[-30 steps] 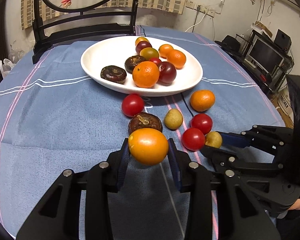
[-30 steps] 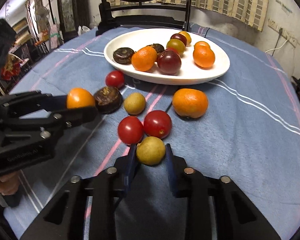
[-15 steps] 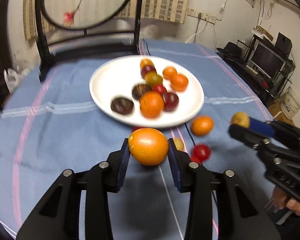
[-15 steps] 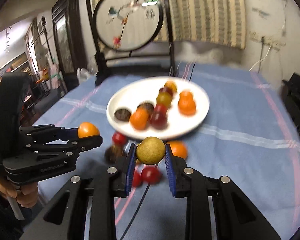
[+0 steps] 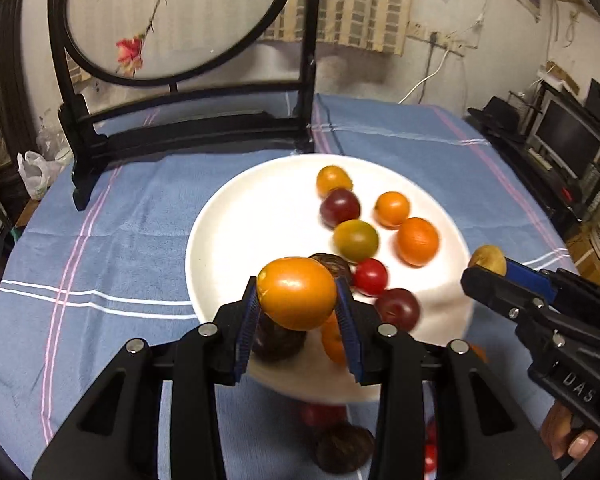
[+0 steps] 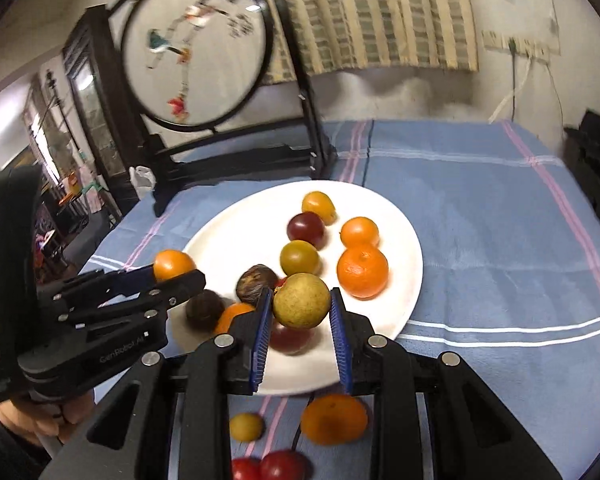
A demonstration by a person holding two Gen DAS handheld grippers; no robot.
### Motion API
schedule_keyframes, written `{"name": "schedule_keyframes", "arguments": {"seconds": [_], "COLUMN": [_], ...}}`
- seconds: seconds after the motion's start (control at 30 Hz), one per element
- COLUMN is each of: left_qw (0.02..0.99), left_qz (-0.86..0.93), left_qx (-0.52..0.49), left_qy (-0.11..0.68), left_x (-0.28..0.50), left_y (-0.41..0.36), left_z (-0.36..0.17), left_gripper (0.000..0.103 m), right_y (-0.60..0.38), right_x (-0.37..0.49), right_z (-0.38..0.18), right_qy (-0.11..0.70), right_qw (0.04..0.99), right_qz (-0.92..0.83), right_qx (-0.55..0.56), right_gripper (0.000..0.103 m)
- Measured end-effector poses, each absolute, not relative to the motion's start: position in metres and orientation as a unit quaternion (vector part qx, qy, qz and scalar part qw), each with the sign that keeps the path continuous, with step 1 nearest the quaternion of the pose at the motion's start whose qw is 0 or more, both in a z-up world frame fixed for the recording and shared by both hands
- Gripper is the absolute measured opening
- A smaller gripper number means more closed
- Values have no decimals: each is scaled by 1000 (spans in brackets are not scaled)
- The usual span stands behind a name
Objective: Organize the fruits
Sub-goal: 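Carry an orange to the plate with the left tool while the right tool carries a yellow-green fruit, then grasp a brown date with the left tool while the right tool grasps a red cherry tomato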
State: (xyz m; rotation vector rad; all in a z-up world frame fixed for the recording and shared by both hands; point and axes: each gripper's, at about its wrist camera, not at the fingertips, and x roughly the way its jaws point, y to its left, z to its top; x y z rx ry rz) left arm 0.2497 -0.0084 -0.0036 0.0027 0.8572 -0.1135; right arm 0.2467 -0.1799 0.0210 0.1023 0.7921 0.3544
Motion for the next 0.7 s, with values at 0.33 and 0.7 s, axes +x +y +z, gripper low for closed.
{"name": "schedule_keyframes", "arguments": {"seconds": [0.33,0.7], "left_qw": [903,916], "left_qz": [-42,-38], "left_qx": [-6,-5], "left_qy": [427,399], "left_x": [267,219], "left_y": [-8,-5], "left_z": [-26,-6], "left_gripper": [43,57], "right_y": [-182,-196], "right_x": [271,226], "right_z": [-13,-8], "right_qy": [429,427], "right_qw": [885,884], "right_qz": [159,174], "right_qx": [82,72], "right_gripper": [34,35]}}
